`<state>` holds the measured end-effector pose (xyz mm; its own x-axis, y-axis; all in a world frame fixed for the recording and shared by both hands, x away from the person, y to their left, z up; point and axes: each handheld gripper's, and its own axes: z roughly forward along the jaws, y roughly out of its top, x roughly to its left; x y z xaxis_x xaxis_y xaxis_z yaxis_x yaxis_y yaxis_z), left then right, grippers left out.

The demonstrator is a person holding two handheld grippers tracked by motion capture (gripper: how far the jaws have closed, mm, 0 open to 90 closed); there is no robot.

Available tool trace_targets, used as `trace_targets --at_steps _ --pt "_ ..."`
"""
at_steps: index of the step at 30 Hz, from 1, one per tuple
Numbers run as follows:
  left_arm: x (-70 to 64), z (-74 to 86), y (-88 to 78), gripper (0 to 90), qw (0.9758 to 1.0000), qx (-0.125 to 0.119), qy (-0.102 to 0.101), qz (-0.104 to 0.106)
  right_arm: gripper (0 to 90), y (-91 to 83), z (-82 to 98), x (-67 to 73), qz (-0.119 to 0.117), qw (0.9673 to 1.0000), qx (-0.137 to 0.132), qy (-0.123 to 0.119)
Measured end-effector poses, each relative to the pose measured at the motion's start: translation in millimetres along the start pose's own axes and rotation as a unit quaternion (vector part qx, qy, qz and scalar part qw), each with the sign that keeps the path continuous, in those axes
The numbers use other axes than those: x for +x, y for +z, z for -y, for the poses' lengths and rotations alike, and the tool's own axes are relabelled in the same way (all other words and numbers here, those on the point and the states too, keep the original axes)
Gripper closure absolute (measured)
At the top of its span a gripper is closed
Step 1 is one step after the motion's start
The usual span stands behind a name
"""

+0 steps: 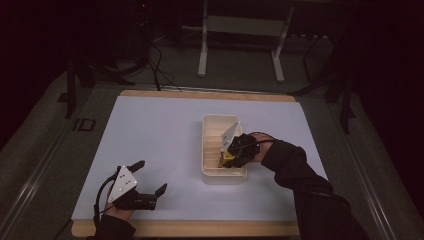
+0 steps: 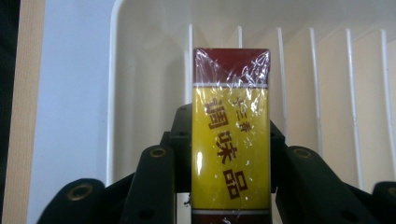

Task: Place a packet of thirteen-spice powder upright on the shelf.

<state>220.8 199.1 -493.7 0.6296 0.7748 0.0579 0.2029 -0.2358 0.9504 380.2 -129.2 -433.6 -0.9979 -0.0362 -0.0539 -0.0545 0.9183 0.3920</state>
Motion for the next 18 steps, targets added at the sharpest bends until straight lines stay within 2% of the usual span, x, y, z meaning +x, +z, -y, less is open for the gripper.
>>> trace_targets --at_steps 3,7,8,14,18 --pt "0.5 0.1 -0.1 0.0 1.0 0.0 -0.001 -0.001 66.8 -0.3 0.6 -0.1 0.001 1.0 -0.001 -0.003" --pt "0.3 0.1 0.1 0.0 1.0 0.0 -0.001 0.0 60.1 0.5 1.2 -1.0 0.0 1.0 0.007 0.003" --pt "0.2 0.1 0.1 0.0 1.0 0.0 -0.001 0.0 53.9 1.2 2.1 -2.1 0.01 0.9994 0.025 0.02" --pt "0.4 0.1 0.2 0.0 1.0 0.001 -0.001 0.0 50.4 -10.0 4.9 -3.8 0.011 0.9995 -0.003 0.029" --pt "0.4 0.1 0.3 0.0 1.0 0.001 -0.001 0.0 48.9 -19.5 6.9 -3.6 0.019 0.9992 -0.01 0.034"
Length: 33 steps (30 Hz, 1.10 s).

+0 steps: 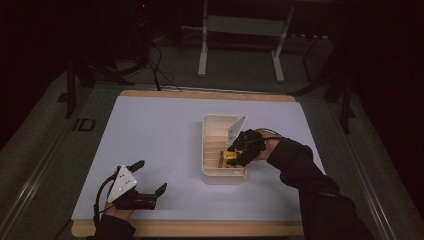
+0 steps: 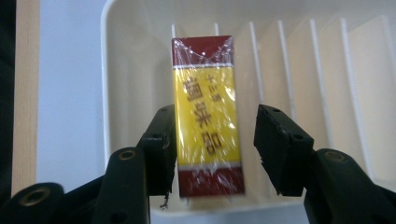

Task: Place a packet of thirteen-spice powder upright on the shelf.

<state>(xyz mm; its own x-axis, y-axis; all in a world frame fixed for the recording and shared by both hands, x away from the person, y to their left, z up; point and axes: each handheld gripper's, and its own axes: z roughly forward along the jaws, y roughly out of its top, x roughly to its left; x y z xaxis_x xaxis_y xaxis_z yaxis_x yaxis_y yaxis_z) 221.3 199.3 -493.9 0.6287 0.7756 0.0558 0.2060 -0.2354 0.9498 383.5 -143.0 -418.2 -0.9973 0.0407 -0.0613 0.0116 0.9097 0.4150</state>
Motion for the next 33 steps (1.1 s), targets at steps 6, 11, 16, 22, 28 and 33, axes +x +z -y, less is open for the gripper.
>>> trace_targets --at_steps 6,11,16,22,28,33 --pt "0.0 0.0 0.1 0.0 1.0 0.001 0.001 0.0 40.7 -16.4 7.7 -2.1 0.016 0.9994 -0.024 0.02" --pt "0.0 0.2 0.4 0.0 1.0 0.002 0.0 0.0 22.9 -30.0 21.9 -6.7 0.035 0.996 -0.041 0.071" --pt "-0.3 0.2 0.4 0.0 1.0 0.003 0.002 0.0 12.5 -41.3 37.6 -9.8 0.049 0.9903 -0.057 0.117" --pt "-0.1 0.3 0.5 0.0 1.0 0.003 0.001 -0.001 13.1 -48.8 57.3 -11.9 0.079 0.9836 -0.069 0.147" --pt "-0.3 0.5 0.3 0.0 1.0 0.004 0.001 0.0 13.5 -56.0 76.9 -10.3 0.116 0.9742 -0.074 0.179" --pt "-0.3 0.8 0.9 0.0 1.0 0.004 -0.001 0.0 13.7 -63.4 91.3 -3.7 0.147 0.9642 -0.08 0.206"
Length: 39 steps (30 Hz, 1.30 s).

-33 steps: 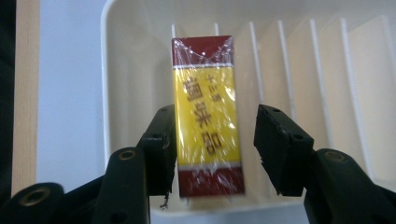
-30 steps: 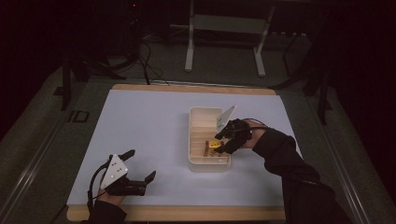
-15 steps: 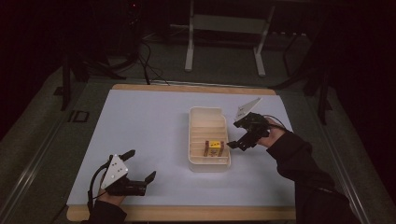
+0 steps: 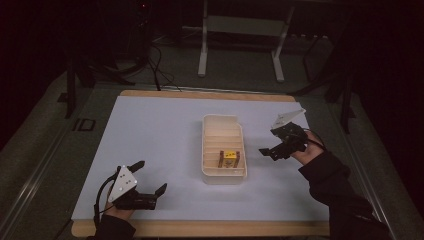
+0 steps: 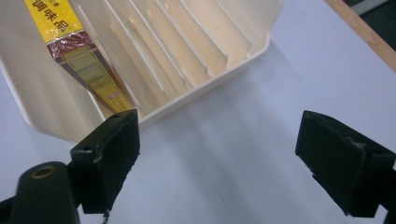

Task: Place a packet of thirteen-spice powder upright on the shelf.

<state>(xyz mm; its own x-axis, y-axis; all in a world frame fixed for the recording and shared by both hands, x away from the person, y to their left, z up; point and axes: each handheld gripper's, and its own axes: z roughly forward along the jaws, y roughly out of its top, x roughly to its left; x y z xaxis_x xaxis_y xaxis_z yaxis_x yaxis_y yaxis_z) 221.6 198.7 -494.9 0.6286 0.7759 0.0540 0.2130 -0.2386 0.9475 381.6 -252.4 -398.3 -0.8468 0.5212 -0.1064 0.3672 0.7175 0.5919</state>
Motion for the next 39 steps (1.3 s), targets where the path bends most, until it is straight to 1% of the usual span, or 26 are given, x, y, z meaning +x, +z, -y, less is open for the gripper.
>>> trace_targets --at_steps 1,2,6,8,11,14,16,18,20,23,24,27,28,33,34,37,39 --pt "-0.1 0.0 0.1 0.0 1.0 0.0 0.0 0.0 13.8 -1.9 2.5 0.1 0.003 1.0 -0.003 0.007" --pt "-0.1 0.0 0.1 0.0 1.0 0.0 0.0 0.0 13.8 -1.9 2.5 0.1 0.003 1.0 -0.003 0.007" --pt "-0.5 0.0 -0.2 0.0 1.0 0.001 0.0 0.0 13.8 -7.9 14.7 0.4 0.022 0.9986 -0.025 0.041" --pt "-0.6 0.0 -0.3 0.0 1.0 0.001 0.0 0.001 13.8 -8.6 21.4 0.1 0.032 0.9977 -0.029 0.053" --pt "-0.6 0.1 -0.1 0.0 1.0 0.001 0.0 0.002 13.8 -8.7 33.3 -0.4 0.037 0.9955 -0.036 0.079" --pt "-0.6 0.2 0.3 0.0 1.0 0.001 -0.001 0.003 13.8 -8.7 45.0 0.4 0.046 0.9932 -0.042 0.098" --pt "-0.7 0.3 0.5 0.0 1.0 0.003 0.0 0.004 13.9 -8.6 54.0 1.8 0.049 0.991 -0.048 0.115" --pt "-0.9 0.3 0.6 0.0 1.0 0.004 0.0 0.004 13.9 -8.3 60.8 2.8 0.05 0.9908 -0.049 0.116" --pt "-1.0 0.3 0.4 0.0 1.0 0.003 0.0 0.004 13.9 -7.9 66.3 4.4 0.062 0.9905 -0.045 0.114" --pt "-0.7 0.5 0.3 0.0 1.0 0.003 -0.001 0.003 13.9 -8.0 76.2 6.7 0.067 0.9886 -0.05 0.125" --pt "-0.6 0.5 0.4 0.0 1.0 0.003 -0.002 0.003 13.9 -8.4 80.2 8.2 0.073 0.9873 -0.054 0.13" --pt "-0.8 0.4 0.5 0.0 1.0 0.003 -0.001 0.003 14.1 -10.1 88.0 12.1 0.081 0.9851 -0.064 0.138" --pt "-0.9 0.4 0.5 0.0 1.0 0.003 -0.001 0.004 14.2 -11.1 91.2 13.5 0.09 0.9841 -0.067 0.138" --pt "-0.9 0.5 0.4 0.0 1.0 0.003 -0.001 0.004 14.2 -11.3 102.5 18.0 0.105 0.9796 -0.069 0.157" --pt "-0.8 0.5 0.5 0.0 1.0 0.004 -0.001 0.004 14.2 -10.9 105.4 19.5 0.112 0.978 -0.071 0.161" --pt "-1.0 0.5 0.8 0.0 1.0 0.006 0.001 0.006 14.2 -9.7 111.0 22.2 0.119 0.9745 -0.079 0.173" --pt "-1.5 0.6 0.9 0.0 1.0 0.007 0.0 0.006 14.2 -9.8 113.4 23.7 0.123 0.9736 -0.083 0.173"
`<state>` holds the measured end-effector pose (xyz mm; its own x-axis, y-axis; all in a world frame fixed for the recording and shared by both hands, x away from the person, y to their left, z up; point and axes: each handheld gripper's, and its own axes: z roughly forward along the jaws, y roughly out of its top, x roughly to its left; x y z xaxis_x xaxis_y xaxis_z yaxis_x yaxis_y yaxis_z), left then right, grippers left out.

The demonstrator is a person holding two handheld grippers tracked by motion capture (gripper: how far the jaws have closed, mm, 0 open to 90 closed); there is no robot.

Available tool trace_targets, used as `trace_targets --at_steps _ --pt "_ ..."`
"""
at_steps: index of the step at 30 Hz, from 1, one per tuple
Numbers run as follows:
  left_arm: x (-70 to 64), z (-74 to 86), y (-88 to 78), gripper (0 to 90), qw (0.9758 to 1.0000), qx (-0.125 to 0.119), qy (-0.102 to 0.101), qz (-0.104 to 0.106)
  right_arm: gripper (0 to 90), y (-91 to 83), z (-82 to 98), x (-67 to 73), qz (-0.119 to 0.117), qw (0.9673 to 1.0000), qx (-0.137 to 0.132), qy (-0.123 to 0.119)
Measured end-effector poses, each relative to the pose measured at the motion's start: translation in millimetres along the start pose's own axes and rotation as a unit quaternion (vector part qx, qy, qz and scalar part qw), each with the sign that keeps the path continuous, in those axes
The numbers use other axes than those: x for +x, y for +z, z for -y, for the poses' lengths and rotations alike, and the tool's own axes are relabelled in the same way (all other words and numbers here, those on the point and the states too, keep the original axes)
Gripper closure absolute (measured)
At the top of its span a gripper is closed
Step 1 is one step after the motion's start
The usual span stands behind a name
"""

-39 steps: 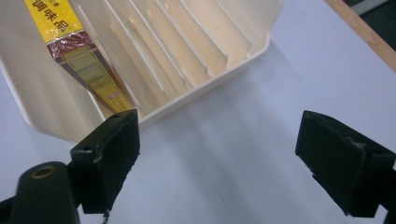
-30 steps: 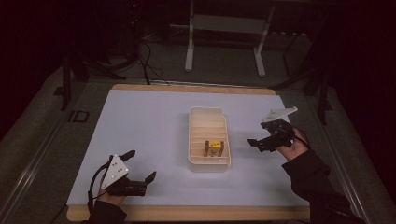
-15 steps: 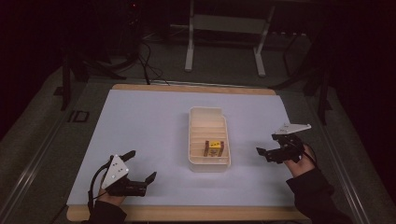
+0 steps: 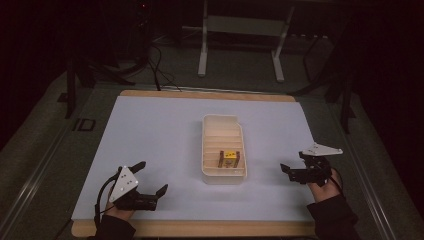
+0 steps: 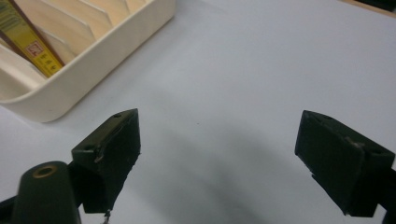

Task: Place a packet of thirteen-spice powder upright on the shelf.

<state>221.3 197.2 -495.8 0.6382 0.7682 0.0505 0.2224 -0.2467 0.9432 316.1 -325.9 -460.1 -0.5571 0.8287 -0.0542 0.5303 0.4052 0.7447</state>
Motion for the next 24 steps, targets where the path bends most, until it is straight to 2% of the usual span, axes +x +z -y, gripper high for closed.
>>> trace_targets --at_steps 6,9,11,20,24 --pt "-0.2 0.0 -0.2 0.0 1.0 0.001 0.001 0.001 14.2 -2.9 6.9 2.5 0.013 0.9997 -0.02 0.007" --pt "-0.5 0.1 0.6 0.0 1.0 0.003 0.001 0.004 14.9 -6.8 9.1 3.2 0.019 0.999 -0.039 0.008" --pt "-0.9 0.2 0.9 0.0 1.0 0.005 0.002 0.006 14.8 -7.7 10.5 2.2 0.017 0.9987 -0.047 0.01" --pt "-1.8 0.6 2.7 0.0 0.9999 0.012 0.003 0.009 14.8 -1.3 14.9 -1.5 0.02 0.9983 -0.049 0.022" --pt "-2.6 0.5 3.2 0.0 0.9998 0.015 0.006 0.012 14.8 0.1 16.0 -1.1 0.029 0.9982 -0.05 0.017"
